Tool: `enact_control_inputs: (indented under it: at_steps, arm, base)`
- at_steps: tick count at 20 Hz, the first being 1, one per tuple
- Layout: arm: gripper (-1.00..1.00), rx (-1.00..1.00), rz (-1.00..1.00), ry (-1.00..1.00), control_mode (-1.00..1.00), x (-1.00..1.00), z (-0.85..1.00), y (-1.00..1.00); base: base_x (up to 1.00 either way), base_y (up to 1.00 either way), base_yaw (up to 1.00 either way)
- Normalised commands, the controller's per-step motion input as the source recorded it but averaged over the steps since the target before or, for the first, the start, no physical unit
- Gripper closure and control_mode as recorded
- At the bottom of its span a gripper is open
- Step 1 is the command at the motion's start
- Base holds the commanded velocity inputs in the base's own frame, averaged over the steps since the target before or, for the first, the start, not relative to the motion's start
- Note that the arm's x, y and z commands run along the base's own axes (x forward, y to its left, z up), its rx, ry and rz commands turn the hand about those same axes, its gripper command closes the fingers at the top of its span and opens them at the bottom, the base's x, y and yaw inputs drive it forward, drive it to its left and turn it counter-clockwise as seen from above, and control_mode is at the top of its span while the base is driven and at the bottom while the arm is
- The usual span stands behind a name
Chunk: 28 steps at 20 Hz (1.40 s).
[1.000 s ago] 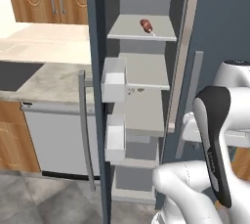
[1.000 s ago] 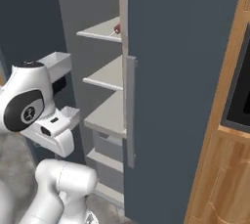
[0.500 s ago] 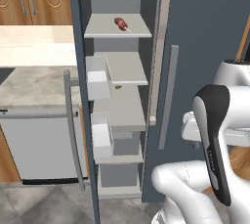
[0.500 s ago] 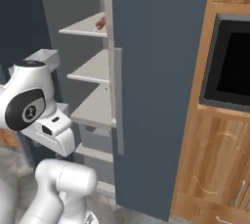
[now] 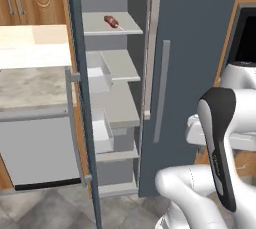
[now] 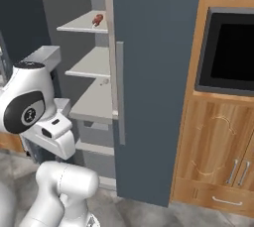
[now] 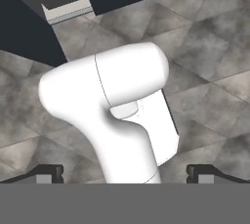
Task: Store the kebab skewer in the freezer for long-term storage. Close the freezer door after placing the cooked food.
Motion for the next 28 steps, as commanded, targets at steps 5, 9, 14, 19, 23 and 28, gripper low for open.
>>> enact_control_inputs:
  at_steps: [5,9,14,19,23,28]
  arm:
    - [-1.0,0.0,0.0,0.0,1.0,0.0,0.0,0.0]
    - [-1.0,0.0,0.0,0.0,1.0,0.0,0.0,0.0]
    - [-1.0,0.0,0.0,0.0,1.0,0.0,0.0,0.0]
    - [-1.0,0.0,0.0,0.0,1.0,0.0,0.0,0.0]
    - [-1.0,0.0,0.0,0.0,1.0,0.0,0.0,0.0]
    - [-1.0,0.0,0.0,0.0,-1.0,0.02,0.0,0.02]
  base:
    - [-0.04,0.69,-0.09]
    - [-0.08,0.48,-0.1]
    - [-0.4,0.03,-0.09]
    - [-0.44,0.04,-0.06]
    - [-0.22,0.34,0.0]
    - [0.0,0.11,0.0]
